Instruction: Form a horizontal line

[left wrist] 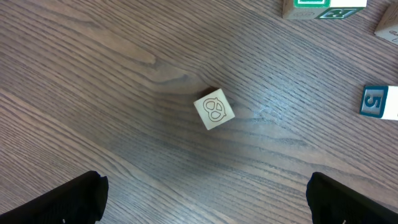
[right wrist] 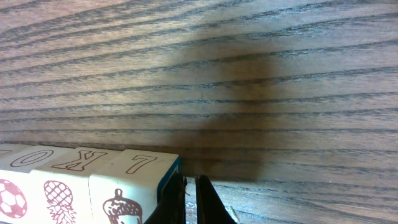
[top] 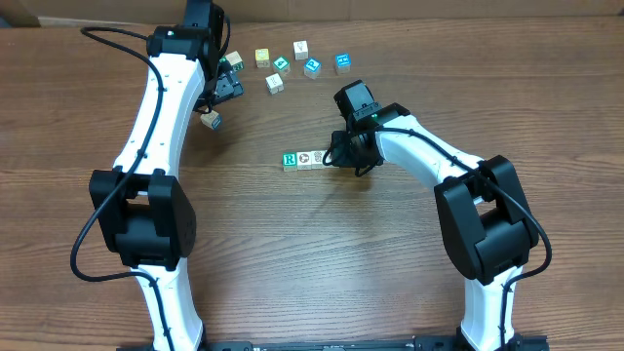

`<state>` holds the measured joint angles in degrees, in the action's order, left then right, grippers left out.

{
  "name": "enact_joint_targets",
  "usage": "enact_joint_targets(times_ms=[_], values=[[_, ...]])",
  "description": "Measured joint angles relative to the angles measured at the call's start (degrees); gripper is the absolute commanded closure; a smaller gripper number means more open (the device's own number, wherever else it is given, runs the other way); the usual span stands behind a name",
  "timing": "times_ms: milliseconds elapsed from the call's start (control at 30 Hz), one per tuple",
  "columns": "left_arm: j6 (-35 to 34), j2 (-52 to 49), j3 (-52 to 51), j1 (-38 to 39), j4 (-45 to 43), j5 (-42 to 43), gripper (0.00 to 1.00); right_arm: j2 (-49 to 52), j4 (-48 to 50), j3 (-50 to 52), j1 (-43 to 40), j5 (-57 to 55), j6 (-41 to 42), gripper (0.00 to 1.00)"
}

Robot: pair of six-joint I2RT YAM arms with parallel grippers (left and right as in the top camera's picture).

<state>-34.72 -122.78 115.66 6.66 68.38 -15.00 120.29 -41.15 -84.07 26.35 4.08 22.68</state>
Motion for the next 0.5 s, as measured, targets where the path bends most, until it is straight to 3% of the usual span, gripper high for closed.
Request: enact_joint_targets(times_ms=[500], values=[[0.00,0.00,0.00,0.00,0.00,0.00,0.00,-0.52,-6.71,-0.02,-4.28,-4.20,-0.22,0.96]])
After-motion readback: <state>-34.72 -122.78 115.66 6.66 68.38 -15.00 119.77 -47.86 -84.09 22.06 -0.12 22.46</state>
